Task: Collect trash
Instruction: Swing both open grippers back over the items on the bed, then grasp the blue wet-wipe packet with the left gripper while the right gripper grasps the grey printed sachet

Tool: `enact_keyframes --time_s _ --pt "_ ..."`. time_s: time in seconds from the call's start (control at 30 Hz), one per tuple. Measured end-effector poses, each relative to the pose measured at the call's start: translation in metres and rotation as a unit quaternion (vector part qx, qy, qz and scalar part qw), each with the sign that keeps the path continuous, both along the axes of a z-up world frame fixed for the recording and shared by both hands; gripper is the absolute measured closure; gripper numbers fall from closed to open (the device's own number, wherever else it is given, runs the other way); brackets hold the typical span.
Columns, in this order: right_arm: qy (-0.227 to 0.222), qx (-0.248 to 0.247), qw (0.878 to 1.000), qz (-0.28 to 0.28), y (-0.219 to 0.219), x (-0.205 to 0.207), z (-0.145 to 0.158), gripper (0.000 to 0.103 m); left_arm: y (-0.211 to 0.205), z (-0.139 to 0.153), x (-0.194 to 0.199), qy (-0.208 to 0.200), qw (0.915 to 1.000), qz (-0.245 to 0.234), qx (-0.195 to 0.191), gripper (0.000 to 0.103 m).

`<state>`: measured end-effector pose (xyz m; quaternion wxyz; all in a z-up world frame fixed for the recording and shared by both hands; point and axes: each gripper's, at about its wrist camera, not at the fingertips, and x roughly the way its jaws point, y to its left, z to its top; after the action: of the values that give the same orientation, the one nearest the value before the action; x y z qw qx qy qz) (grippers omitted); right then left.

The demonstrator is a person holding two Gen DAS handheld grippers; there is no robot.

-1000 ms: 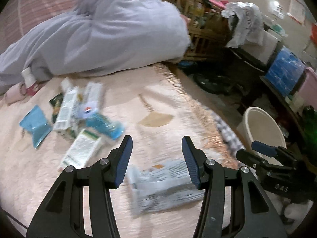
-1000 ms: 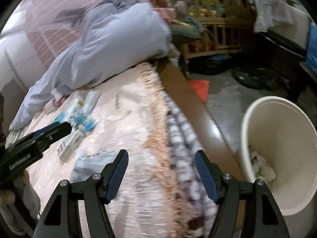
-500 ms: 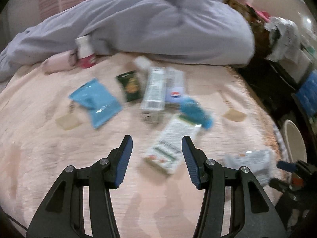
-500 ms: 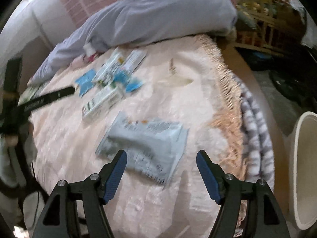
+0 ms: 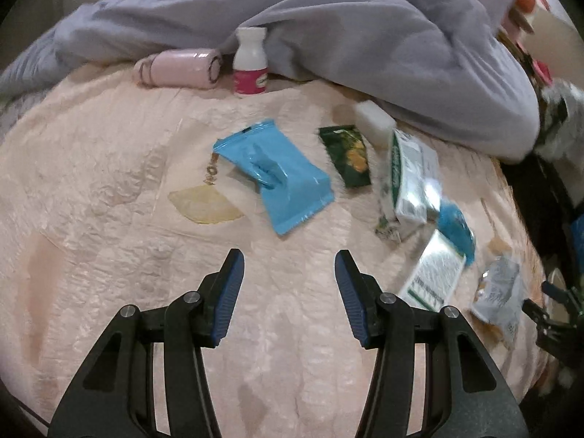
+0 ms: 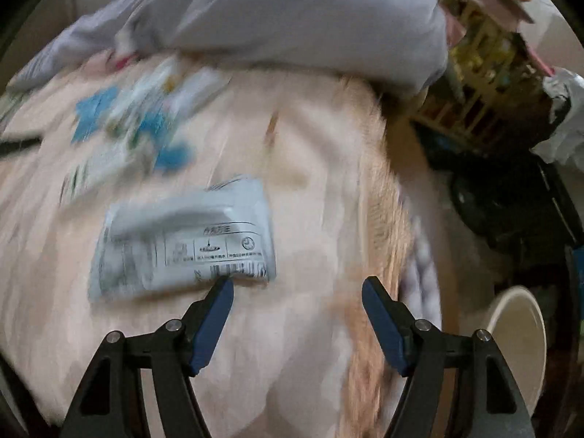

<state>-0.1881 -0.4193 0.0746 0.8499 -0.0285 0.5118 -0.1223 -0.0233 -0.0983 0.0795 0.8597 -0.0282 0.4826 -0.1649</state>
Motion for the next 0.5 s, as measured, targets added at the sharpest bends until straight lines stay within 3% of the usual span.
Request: enact_keyframes --time_s 0.1,0.23,0.37,0.5 --pt "-0.020 0.027 0.999 -0.028 -0.009 0.015 0.005 0.033 0.007 -0.008 0.022 0.020 0.9990 0.028 -0.030 0.053" --pt "-0.051 0.075 0.994 -0.067 -0.017 0.005 0.015 0.033 0.013 -0.017 0.054 0.030 0.9953 0.064 -0.067 0.052" --pt "-0.064 0.196 0.976 -0.071 -0.015 -0.007 0.007 0.032 0.004 -0.028 0.084 0.042 0.9918 0.087 -0.084 0.052" --pt "-0.071 0.265 0.957 -0.094 -0.014 0.012 -0.011 0.021 -0.004 -0.040 0.104 0.051 0.9880 0.113 -0.092 0.052"
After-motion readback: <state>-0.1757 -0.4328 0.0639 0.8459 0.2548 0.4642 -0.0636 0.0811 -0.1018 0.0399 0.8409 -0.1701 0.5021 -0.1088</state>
